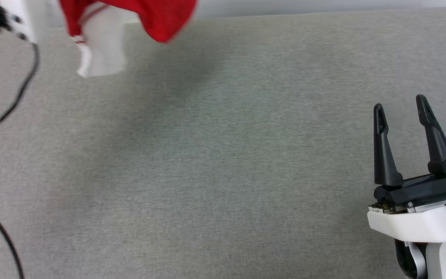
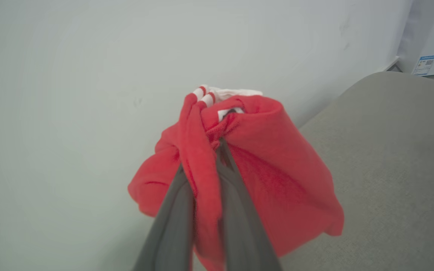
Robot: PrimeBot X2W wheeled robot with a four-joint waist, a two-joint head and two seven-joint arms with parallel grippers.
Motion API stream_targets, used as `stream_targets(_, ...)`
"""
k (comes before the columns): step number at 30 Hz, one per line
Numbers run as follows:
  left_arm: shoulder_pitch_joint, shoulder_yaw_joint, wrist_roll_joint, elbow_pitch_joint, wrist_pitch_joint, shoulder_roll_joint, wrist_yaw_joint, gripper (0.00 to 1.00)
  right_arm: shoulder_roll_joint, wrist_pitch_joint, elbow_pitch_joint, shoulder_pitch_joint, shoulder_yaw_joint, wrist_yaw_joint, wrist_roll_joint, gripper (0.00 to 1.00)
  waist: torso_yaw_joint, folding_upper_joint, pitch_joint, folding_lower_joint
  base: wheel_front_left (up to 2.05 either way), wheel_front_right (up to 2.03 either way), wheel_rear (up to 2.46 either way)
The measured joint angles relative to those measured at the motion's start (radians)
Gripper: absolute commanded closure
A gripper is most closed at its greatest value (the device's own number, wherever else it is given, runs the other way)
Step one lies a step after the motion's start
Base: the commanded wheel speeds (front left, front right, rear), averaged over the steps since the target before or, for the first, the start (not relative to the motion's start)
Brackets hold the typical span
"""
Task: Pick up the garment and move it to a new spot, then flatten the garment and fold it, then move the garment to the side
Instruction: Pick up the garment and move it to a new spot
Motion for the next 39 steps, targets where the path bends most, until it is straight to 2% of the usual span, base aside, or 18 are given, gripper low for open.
stream_targets(6,0.047,-0.088,0.013,-0.067,-0.018,-0.076,0.0,1.0,0.0,0.0,0.008,0.008,-0.007,0.0,0.019,0.0,-0.061,0.0,-0.014,0.0,0.0,0.0,0.0)
stream_targets(10,0.132,-0.175,0.022,-0.091,-0.033,-0.153,0.0,1.0,0.0,0.0,0.017,0.015,-0.024,0.0,0.026,0.0,-0.09,0.0,-0.014,0.0,0.0,0.0,0.0)
stream_targets(21,0.42,-0.397,0.026,0.042,-0.136,-0.335,0.007,1.0,0.0,0.0,0.044,0.016,-0.042,0.0,0.034,0.0,-0.129,0.0,0.016,0.0,0.0,0.0,0.0)
stream_targets(26,0.521,-0.494,0.023,0.116,-0.165,-0.381,0.005,1.0,0.0,0.0,0.061,0.016,-0.042,0.0,0.034,0.0,-0.133,0.0,0.021,0.0,0.0,0.0,0.0)
stream_targets(33,0.558,-0.537,0.005,0.171,-0.218,-0.411,0.001,1.0,0.0,0.0,0.082,0.03,-0.045,0.0,0.033,0.0,-0.12,0.0,0.001,0.0,0.0,0.0,0.0)
stream_targets(34,0.558,-0.531,0.007,0.173,-0.239,-0.413,0.001,0.53,0.001,0.0,0.085,0.031,-0.045,0.0,0.032,0.0,-0.117,0.0,-0.005,0.0,0.0,0.0,0.0)
stream_targets(35,0.558,-0.525,0.018,0.173,-0.266,-0.415,0.008,0.0,0.001,0.0,0.087,0.033,-0.046,0.0,0.031,0.0,-0.114,0.0,-0.011,0.0,0.0,0.0,0.0)
stream_targets(39,0.552,-0.479,0.055,0.154,-0.379,-0.421,0.051,0.0,0.001,0.0,0.102,0.055,-0.048,0.0,0.023,0.0,-0.102,0.0,-0.041,0.0,0.0,0.0,0.0)
